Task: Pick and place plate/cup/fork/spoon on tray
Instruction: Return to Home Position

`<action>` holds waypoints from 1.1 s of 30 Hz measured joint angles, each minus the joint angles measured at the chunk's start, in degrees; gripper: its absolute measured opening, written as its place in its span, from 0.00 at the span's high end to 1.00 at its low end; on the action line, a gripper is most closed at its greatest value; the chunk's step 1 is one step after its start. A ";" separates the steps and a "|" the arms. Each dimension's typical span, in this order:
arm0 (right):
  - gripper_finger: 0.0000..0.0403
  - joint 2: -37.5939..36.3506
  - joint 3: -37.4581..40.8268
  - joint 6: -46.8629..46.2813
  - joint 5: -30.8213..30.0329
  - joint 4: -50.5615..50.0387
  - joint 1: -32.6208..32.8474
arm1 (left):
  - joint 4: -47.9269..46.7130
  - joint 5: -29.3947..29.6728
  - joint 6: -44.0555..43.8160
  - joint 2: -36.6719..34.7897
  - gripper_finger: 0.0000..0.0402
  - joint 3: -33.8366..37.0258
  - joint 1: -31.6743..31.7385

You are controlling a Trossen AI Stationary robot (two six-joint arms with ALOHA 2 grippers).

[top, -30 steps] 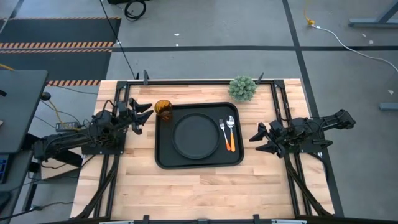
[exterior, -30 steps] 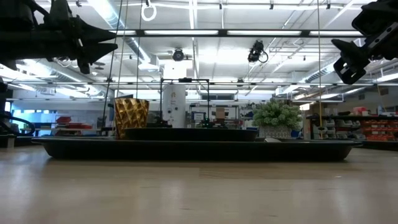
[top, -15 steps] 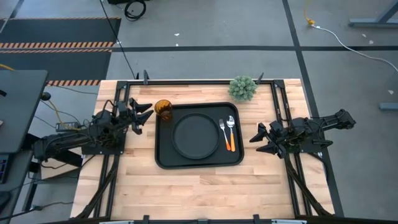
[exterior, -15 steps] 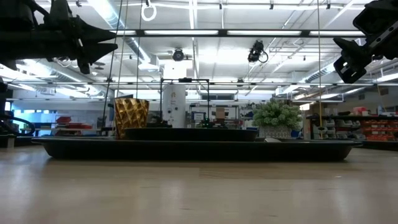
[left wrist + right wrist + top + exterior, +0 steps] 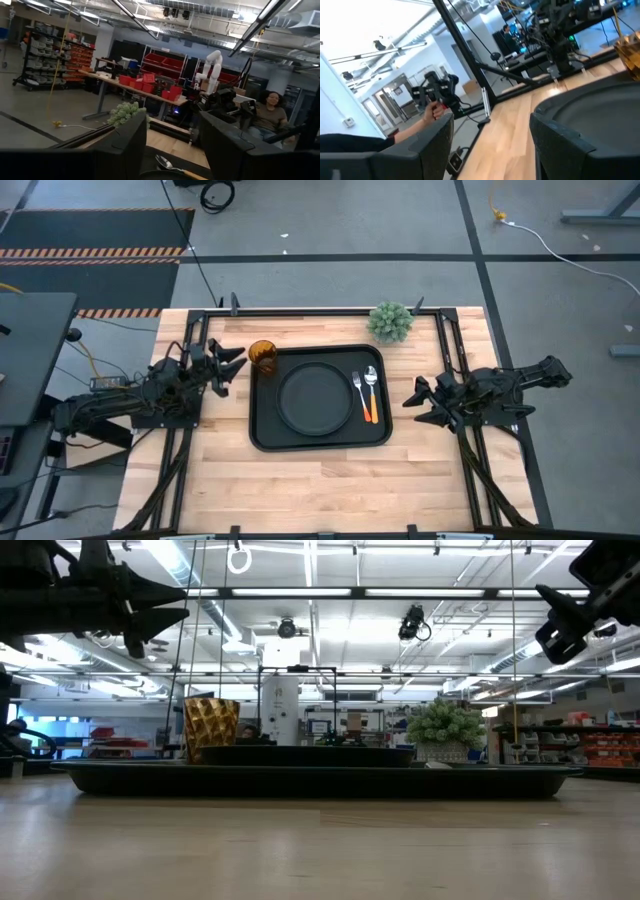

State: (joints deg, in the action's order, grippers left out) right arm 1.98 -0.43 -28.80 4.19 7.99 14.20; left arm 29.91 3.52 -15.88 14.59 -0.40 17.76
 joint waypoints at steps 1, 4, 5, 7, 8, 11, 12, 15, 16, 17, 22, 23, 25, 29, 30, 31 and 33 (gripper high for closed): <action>0.34 -0.02 -0.02 0.04 -0.01 0.64 0.00 | 0.10 0.34 -0.28 0.00 0.54 0.02 0.00; 0.34 -0.02 -0.02 0.77 -0.02 1.55 0.00 | 0.19 1.55 -1.45 0.00 0.54 0.01 0.00; 0.34 -0.02 -0.02 1.07 -0.14 1.59 -0.02 | 0.21 1.61 -1.43 0.00 0.54 0.01 0.00; 0.34 -0.02 -0.02 1.38 -1.51 1.49 -0.02 | 0.21 1.70 -1.22 0.00 0.54 0.01 0.00; 0.34 -0.02 -0.02 1.44 -2.17 1.43 -0.02 | 0.20 1.82 -0.96 0.00 0.54 0.00 0.00; 0.34 -0.02 -0.02 2.45 -2.67 1.29 -0.02 | 0.26 2.86 0.04 0.00 0.54 0.00 0.04; 0.34 -0.02 -0.02 2.56 -2.67 1.31 -0.02 | 0.26 3.65 0.09 0.00 0.54 0.01 0.04; 0.34 -0.02 -0.02 2.43 -2.64 1.33 -0.02 | 0.27 6.06 0.11 0.00 0.54 0.01 0.04; 0.34 -0.02 -0.02 2.43 -2.58 1.33 -0.02 | 0.28 6.61 0.11 0.00 0.54 0.02 0.05; 0.34 -0.02 -0.02 2.48 -2.22 1.33 -0.02 | 0.28 6.99 0.11 0.00 0.54 0.02 0.04; 0.34 -0.02 -0.02 3.21 -1.11 1.33 -0.02 | 0.30 7.41 0.14 0.00 0.54 0.02 0.07; 0.34 -0.02 -0.02 3.12 -1.11 1.33 -0.02 | 0.30 7.42 0.04 0.00 0.54 0.02 0.07; 0.34 -0.02 -0.02 3.06 -1.11 1.33 -0.02 | 0.30 7.42 -1.16 0.00 0.54 0.02 0.07; 0.34 -0.02 -0.02 3.06 -1.10 1.33 -0.02 | 0.24 7.28 -4.35 0.00 0.54 0.00 0.03; 0.35 -0.02 -0.02 3.06 -1.10 1.31 0.00 | 0.23 6.81 -4.43 0.00 0.54 0.02 0.02; 0.35 -0.02 -0.02 3.04 -1.09 1.26 0.00 | 0.24 6.40 -4.31 0.00 0.54 0.02 0.02; 0.37 -0.02 -0.02 2.86 -1.07 0.54 0.00 | 0.29 6.46 -3.17 -0.04 0.54 0.02 0.02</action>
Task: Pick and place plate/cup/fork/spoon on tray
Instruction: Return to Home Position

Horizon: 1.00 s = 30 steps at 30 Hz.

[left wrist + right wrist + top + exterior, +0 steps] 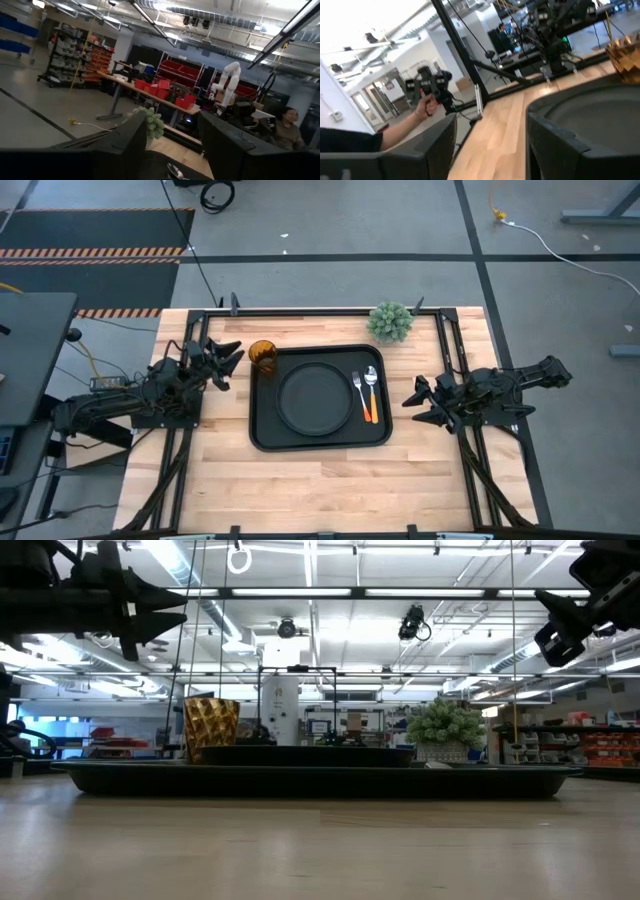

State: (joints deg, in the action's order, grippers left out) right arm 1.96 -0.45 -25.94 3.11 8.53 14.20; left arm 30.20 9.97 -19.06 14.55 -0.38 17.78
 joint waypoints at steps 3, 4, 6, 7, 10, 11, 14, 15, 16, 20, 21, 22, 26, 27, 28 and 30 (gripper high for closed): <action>0.40 0.00 0.00 -0.02 0.00 -2.28 0.00 | 0.70 3.18 2.00 -0.05 0.54 0.00 0.34; 0.42 0.00 0.00 0.00 -0.03 -3.22 0.00 | 1.01 4.58 2.78 -0.06 0.54 -0.04 0.66; 0.44 0.00 0.00 0.20 -0.55 -4.85 0.00 | 0.19 6.23 3.85 -0.07 0.54 -0.42 1.47; 0.45 0.00 0.00 0.33 -1.03 -5.53 0.00 | -0.68 6.37 4.57 -0.05 0.54 -0.94 1.97; 0.48 0.02 0.00 0.79 -2.69 -6.28 0.00 | -6.48 6.34 5.20 -1.01 0.54 -3.63 3.65; 0.48 0.00 0.00 0.92 -3.10 -6.26 0.00 | -10.60 6.32 5.21 -1.75 0.54 -4.83 4.29; 0.50 0.00 0.00 1.03 -3.39 -6.25 0.00 | -23.53 5.80 4.18 -5.63 0.54 -7.53 6.13; 0.50 0.02 0.00 1.03 -3.39 -6.25 0.00 | -25.31 4.64 3.90 -7.34 0.54 -8.06 6.60; 0.50 0.00 0.00 1.03 -3.41 -6.27 0.00 | -26.09 2.72 3.89 -9.37 0.54 -8.39 6.81; 0.50 0.02 0.00 1.82 -3.91 -6.11 -0.02 | -25.93 -3.37 4.98 -14.42 0.54 -8.81 6.72; 0.50 0.01 0.00 1.93 -4.16 -5.99 -0.03 | -26.61 -3.67 5.26 -14.26 0.54 -8.90 6.72; 0.50 0.06 0.00 1.92 -4.71 -5.74 -0.04 | -26.40 -3.60 5.79 -14.00 0.54 -9.21 6.75; 0.50 0.24 0.00 1.27 -5.61 -5.59 -0.04 | -26.02 -3.68 4.87 -14.41 0.54 -7.98 5.89; 0.50 0.31 0.00 0.79 -5.62 -5.64 -0.04 | -25.92 -3.85 4.76 -14.28 0.54 -7.73 5.35; 0.50 0.31 0.00 0.41 -5.62 -5.72 -0.04 | -24.67 -3.87 4.76 -14.20 0.54 -7.46 4.61; 0.50 0.31 0.00 0.04 -5.61 -5.50 -0.04 | -22.50 -3.80 5.12 -14.36 0.54 -6.06 2.87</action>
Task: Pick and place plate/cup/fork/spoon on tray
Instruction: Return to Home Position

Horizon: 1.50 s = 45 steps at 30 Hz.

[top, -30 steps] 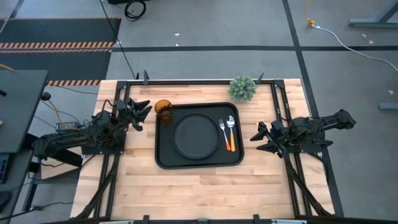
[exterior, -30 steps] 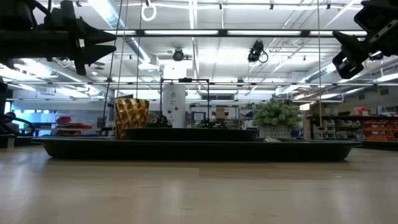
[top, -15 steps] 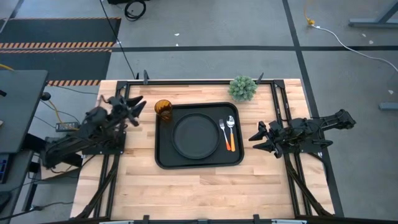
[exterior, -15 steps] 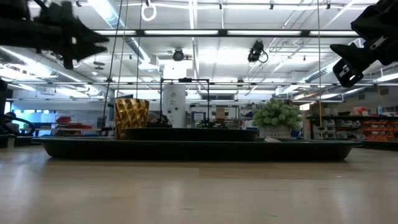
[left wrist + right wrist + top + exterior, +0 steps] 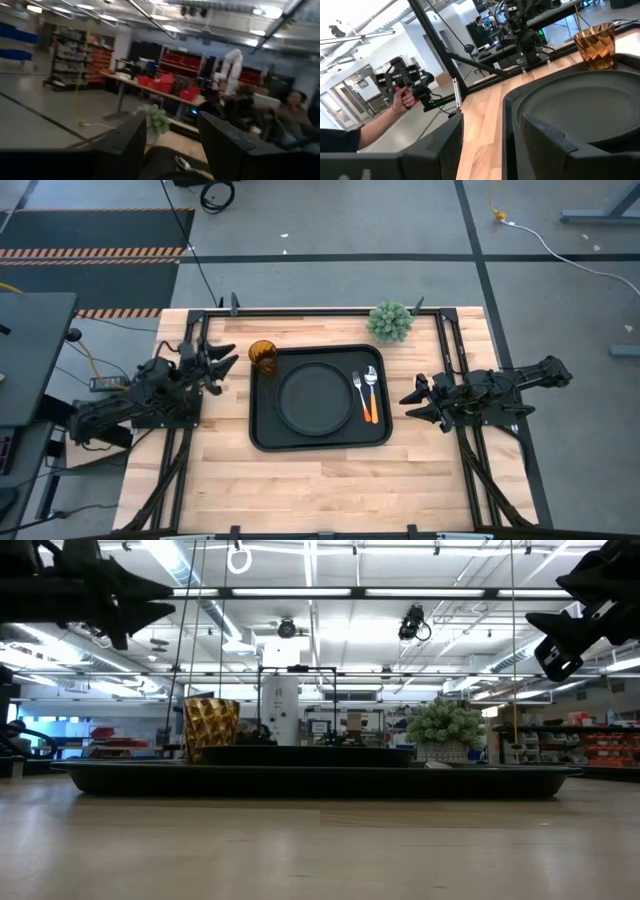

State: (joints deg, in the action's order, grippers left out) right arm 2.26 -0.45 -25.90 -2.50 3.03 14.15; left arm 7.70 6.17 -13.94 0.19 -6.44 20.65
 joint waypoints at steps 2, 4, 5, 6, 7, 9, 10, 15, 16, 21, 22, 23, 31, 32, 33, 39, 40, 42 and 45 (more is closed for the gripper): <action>0.50 0.02 0.00 -0.07 0.00 -0.04 0.00 | 3.05 0.00 1.17 0.08 0.54 1.98 -1.99; 0.50 0.02 0.00 -0.08 0.00 0.29 0.00 | 8.28 0.60 2.67 -0.03 0.54 3.72 -3.88; 0.50 0.02 0.00 -0.06 0.00 0.35 0.00 | 10.09 1.31 3.29 -0.01 0.54 4.66 -4.80; 0.50 0.02 0.00 -0.08 -0.01 0.35 0.00 | 10.99 2.12 3.90 0.03 0.54 5.72 -5.64; 0.50 0.02 0.01 -0.08 0.01 0.31 0.00 | 10.90 2.95 4.33 0.11 0.54 5.97 -6.44; 0.50 0.02 0.00 -0.08 0.02 0.31 0.00 | 11.02 4.51 4.77 0.08 0.54 5.93 -7.86; 0.50 0.02 0.00 -0.08 0.04 0.31 0.00 | 11.09 4.75 5.09 0.10 0.54 5.93 -8.48; 0.50 0.02 0.02 1.11 0.12 -0.28 0.00 | 11.89 4.74 6.64 0.14 0.54 5.93 -12.04; 0.50 0.02 0.02 1.58 0.12 -0.27 0.00 | 11.83 4.72 7.10 0.17 0.54 5.93 -12.76; 0.50 0.02 0.02 2.50 0.15 -0.26 0.00 | 12.50 4.75 8.48 0.17 0.54 5.93 -16.61; 0.50 0.02 0.02 2.50 0.15 -0.26 0.00 | 12.48 4.76 8.70 0.15 0.54 5.93 -17.42; 0.50 0.02 0.02 2.49 0.15 -0.24 0.00 | 12.48 5.01 8.93 0.16 0.54 5.93 -18.29; 0.50 0.02 0.02 0.54 0.10 -0.24 0.00 | 12.31 12.52 12.02 0.15 0.54 5.93 -24.87; 0.50 0.02 0.02 0.23 0.10 -0.24 0.00 | 12.05 13.48 12.73 0.15 0.54 5.93 -25.34; 0.50 0.02 0.02 0.12 0.10 -0.23 0.00 | 11.66 14.22 13.06 0.15 0.54 5.93 -25.72; 0.51 0.02 0.02 0.61 0.33 -0.20 -0.02 | 2.85 17.88 12.77 0.15 0.54 5.93 -26.17; 0.51 0.02 0.02 1.10 0.49 -0.20 0.00 | -0.07 18.70 11.95 0.15 0.54 5.93 -26.17; 0.55 0.02 0.02 2.14 0.56 -0.20 -0.02 | -3.62 20.55 9.95 0.28 0.54 5.84 -26.17; 0.62 0.03 0.02 3.69 0.53 -0.13 -0.02 | -4.29 20.76 10.79 1.87 0.54 5.37 -26.15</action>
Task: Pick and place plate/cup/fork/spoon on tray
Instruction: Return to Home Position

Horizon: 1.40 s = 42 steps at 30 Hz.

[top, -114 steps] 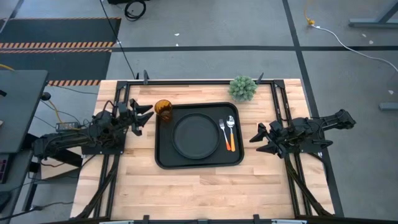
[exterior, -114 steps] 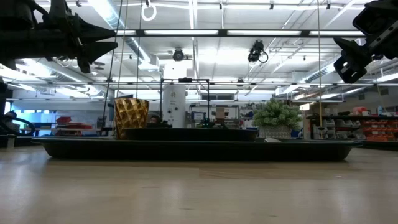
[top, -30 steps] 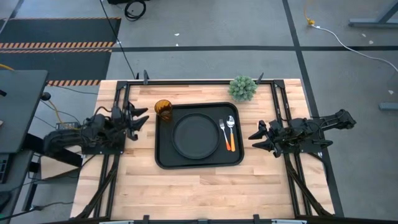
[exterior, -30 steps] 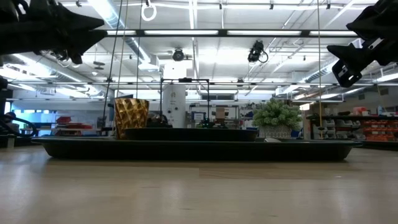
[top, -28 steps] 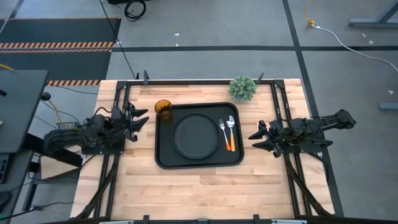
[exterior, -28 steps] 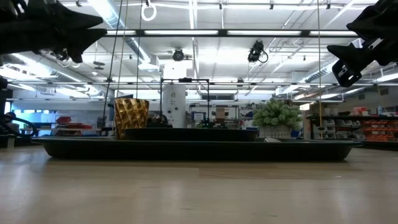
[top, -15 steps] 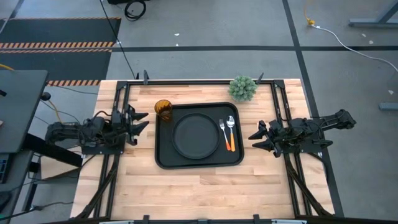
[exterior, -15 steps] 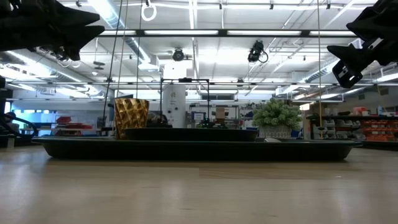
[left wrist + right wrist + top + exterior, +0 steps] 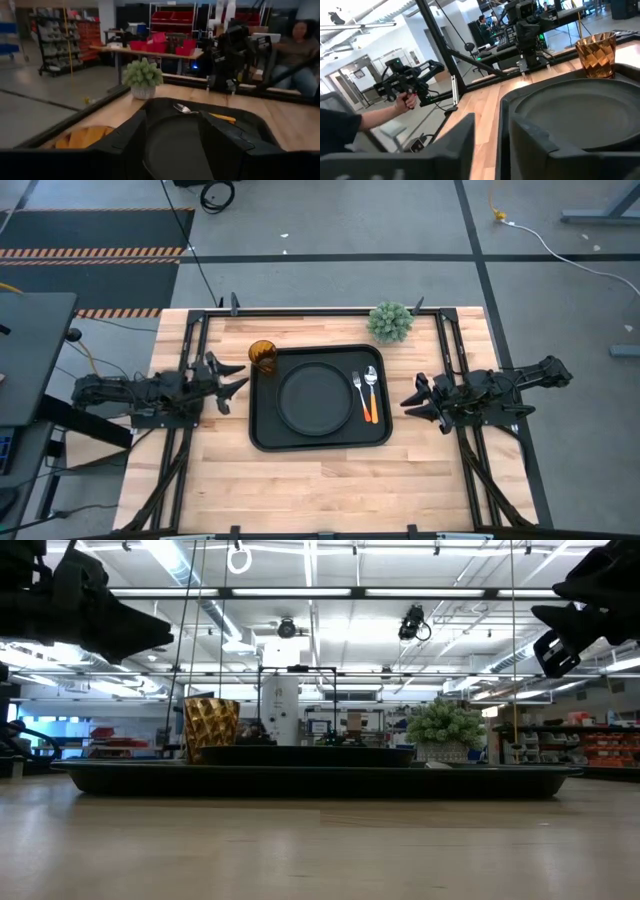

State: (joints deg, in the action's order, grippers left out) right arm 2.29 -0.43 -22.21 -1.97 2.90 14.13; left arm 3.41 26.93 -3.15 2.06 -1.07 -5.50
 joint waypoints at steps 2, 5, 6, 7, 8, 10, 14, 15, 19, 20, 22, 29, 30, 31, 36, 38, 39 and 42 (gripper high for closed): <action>0.69 0.00 0.00 0.80 0.03 -0.04 0.02 | -0.52 0.08 1.57 0.10 0.54 -0.29 0.00; 0.82 0.04 0.02 1.30 0.05 -0.66 0.04 | -1.22 0.05 2.78 0.18 0.54 -0.68 0.00; 0.87 0.06 0.01 1.37 0.03 -1.08 0.04 | -1.28 0.02 2.61 0.16 0.54 -0.87 0.00; 0.92 0.06 0.02 1.41 0.01 -1.77 0.04 | -1.34 -0.70 2.08 0.19 0.54 -1.17 0.01; 0.96 0.18 0.02 1.43 -0.16 -1.82 0.04 | -1.32 -2.29 1.55 0.16 0.54 -1.44 0.03; 0.97 0.44 0.02 1.11 -1.80 -1.42 0.00 | -2.03 -8.78 0.30 0.18 0.54 -2.15 0.02; 0.89 0.43 0.02 1.30 -2.96 -1.31 0.00 | -2.48 -25.62 -2.22 0.18 0.54 -2.44 0.02; 0.88 0.43 0.02 0.02 -2.96 -1.29 0.02 | -2.83 -29.16 -2.61 0.18 0.54 -2.45 0.00; 0.84 0.43 0.02 -6.74 -2.99 -1.27 0.00 | -4.83 -39.87 -2.37 0.18 0.54 -2.48 0.00; 0.84 0.43 0.02 -7.51 -2.96 -1.27 0.00 | -5.27 -41.66 -1.68 0.18 0.54 -2.48 0.00; 0.84 0.43 0.02 -7.94 -2.96 -1.27 0.00 | -5.56 -43.74 -0.30 0.18 0.54 -2.48 0.00; 0.85 0.43 0.02 -7.69 -2.94 -1.27 0.00 | -5.46 -43.72 0.82 0.18 0.54 -2.48 0.00; 0.85 0.43 0.02 -7.68 -2.94 -1.28 0.00 | -5.43 -43.44 0.85 0.18 0.54 -2.48 0.00; 0.85 0.43 0.02 -7.68 -2.94 -1.28 0.00 | -5.39 -42.85 1.10 0.18 0.54 -2.48 0.00; 0.85 0.43 0.02 -7.66 -2.92 -1.27 0.00 | -5.39 -37.45 5.27 0.18 0.54 -2.50 0.00; 0.85 0.43 0.02 -7.66 -2.91 -1.27 0.00 | -5.39 -35.74 5.77 0.18 0.54 -2.52 0.02; 0.85 0.43 0.02 -7.66 -2.88 -1.27 0.00 | -5.39 -35.17 5.81 0.18 0.54 -2.52 0.02; 0.85 0.43 0.02 -7.66 -2.85 -1.27 0.00 | -5.39 -34.00 5.74 0.18 0.54 -2.52 0.02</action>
State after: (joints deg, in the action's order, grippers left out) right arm 2.72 -0.40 -29.87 -4.82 1.63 14.13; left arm -1.98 -7.06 2.60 2.24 -3.60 -5.48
